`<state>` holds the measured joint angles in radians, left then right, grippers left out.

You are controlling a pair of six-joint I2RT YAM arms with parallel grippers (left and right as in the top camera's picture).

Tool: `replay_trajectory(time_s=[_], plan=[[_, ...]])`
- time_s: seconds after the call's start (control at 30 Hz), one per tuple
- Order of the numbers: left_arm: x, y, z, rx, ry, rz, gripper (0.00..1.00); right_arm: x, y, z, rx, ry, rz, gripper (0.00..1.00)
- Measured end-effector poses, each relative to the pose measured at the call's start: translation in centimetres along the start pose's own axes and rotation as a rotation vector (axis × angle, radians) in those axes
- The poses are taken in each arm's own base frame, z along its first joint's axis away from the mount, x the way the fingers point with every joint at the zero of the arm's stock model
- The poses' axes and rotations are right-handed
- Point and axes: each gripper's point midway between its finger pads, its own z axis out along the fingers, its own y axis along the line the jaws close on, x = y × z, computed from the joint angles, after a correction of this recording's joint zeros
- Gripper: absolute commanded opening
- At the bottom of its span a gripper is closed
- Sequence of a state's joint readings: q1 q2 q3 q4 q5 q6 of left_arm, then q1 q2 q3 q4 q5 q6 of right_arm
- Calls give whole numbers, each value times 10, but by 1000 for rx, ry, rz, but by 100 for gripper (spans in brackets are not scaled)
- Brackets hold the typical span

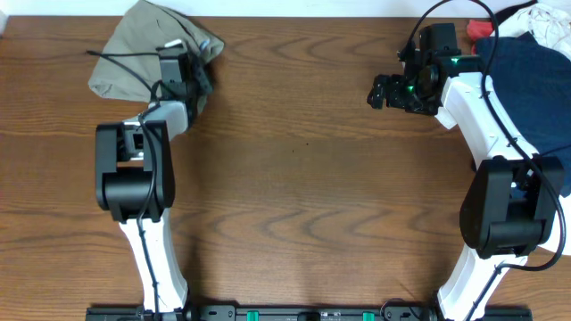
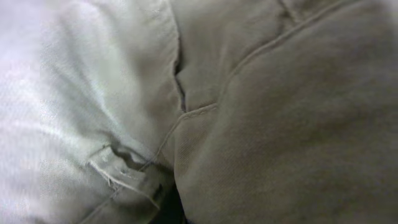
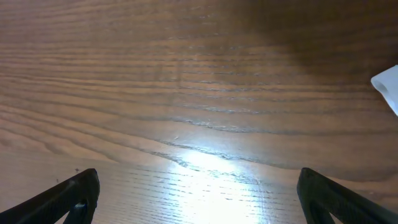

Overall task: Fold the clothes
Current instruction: 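Carry the folded khaki shorts with the left gripper to the table's top-left corner, then press the bundle down and release it with the left gripper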

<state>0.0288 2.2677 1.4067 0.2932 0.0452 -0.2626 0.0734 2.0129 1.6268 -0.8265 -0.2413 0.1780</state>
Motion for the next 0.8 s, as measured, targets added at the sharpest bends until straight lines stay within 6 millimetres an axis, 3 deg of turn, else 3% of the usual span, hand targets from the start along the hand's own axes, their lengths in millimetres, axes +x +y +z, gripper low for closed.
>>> replay_trajectory(time_s=[0.17, 0.2, 0.27, 0.33, 0.43, 0.6, 0.7, 0.8], plan=[[-30, -12, 7, 29, -60, 10, 7, 0, -1, 0, 4, -2, 0, 99], [-36, -14, 6, 31, -76, 16, 14, 0, -1, 0, 5, -1, 0, 99], [-50, -17, 5, 34, -117, 36, 65, 0, -1, 0, 6, -2, 0, 99], [-58, -20, 4, 39, -139, 49, 100, 0, -1, 0, 6, -2, 0, 99], [-58, -21, 4, 37, -135, 58, 98, 0, -1, 0, 6, -2, 0, 99], [-38, -13, 0, 3, -32, 69, 98, 0, -1, 0, 7, 0, 0, 99], [-38, -12, -21, -22, 35, 114, 98, 1, -1, 0, 7, 2, 1, 99], [-55, -16, -55, -33, 55, 200, 98, 1, -1, 0, 7, 2, 0, 99]])
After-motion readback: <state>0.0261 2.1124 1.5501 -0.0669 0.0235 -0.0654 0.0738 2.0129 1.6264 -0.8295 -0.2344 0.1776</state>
